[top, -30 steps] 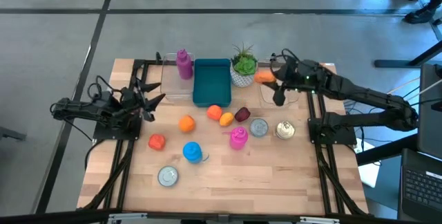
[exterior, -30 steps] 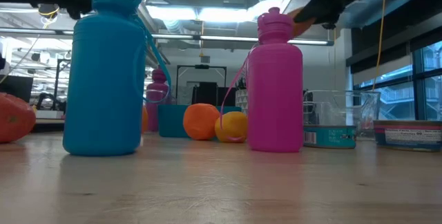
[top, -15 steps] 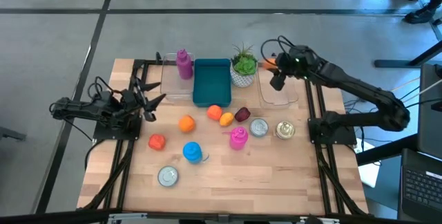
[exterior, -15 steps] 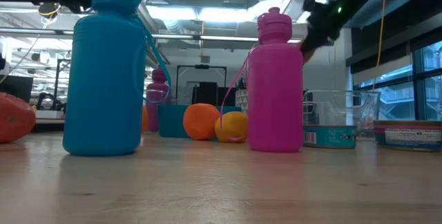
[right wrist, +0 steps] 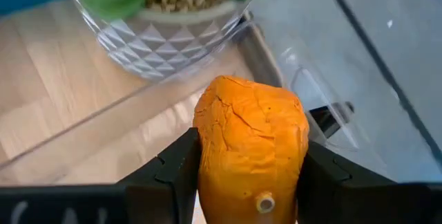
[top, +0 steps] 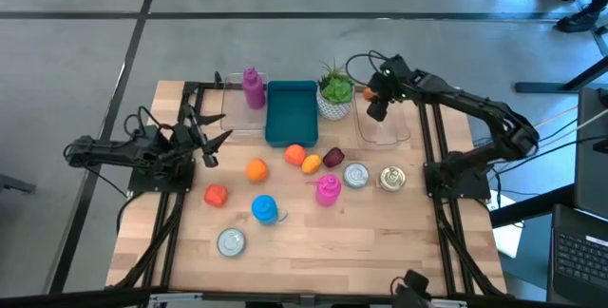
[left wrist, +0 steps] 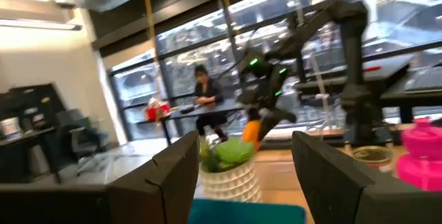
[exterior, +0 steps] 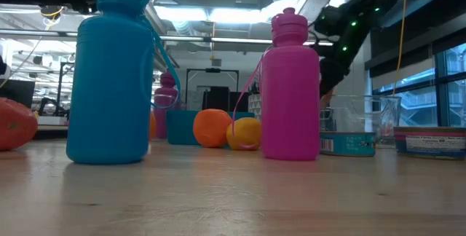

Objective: Pick & Place Food Item
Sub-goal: Put the left mango into the right transparent bin

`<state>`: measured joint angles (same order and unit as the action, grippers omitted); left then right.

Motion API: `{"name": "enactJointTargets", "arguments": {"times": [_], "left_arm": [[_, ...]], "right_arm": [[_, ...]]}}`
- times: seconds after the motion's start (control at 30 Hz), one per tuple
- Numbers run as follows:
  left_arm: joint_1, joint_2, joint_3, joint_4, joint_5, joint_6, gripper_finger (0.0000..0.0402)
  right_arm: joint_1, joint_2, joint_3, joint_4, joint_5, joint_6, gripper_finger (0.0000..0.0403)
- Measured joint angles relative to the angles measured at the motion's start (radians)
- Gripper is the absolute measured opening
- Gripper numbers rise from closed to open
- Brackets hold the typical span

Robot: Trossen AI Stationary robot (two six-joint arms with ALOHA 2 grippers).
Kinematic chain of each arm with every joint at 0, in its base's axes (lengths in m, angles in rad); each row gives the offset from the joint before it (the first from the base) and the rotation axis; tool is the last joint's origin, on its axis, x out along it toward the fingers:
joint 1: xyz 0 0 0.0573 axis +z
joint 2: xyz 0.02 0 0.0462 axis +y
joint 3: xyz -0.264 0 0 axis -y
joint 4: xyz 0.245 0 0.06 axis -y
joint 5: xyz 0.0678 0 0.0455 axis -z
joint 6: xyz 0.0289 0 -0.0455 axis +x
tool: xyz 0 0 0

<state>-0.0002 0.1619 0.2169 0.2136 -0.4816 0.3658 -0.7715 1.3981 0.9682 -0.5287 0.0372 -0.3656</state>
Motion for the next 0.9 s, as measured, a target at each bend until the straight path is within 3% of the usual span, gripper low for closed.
{"name": "enactJointTargets", "arguments": {"times": [0.17, 0.5, 0.9], "left_arm": [[0.044, 0.0, 0.0, 0.001, 0.132, -0.025, 0.0221], [0.095, 0.0, 0.0, -0.012, 0.166, -0.068, 0.0221], [0.128, 0.0, 0.0, -0.027, 0.223, -0.083, 0.0221]], "right_arm": [[0.0, 0.121, 0.125, -0.088, 0.033, -0.059, 0.0169], [0.0, 0.343, 0.392, -0.335, 0.061, -0.151, 0.0169], [0.0, 0.423, 0.434, -0.362, 0.033, -0.225, 0.0169]]}}
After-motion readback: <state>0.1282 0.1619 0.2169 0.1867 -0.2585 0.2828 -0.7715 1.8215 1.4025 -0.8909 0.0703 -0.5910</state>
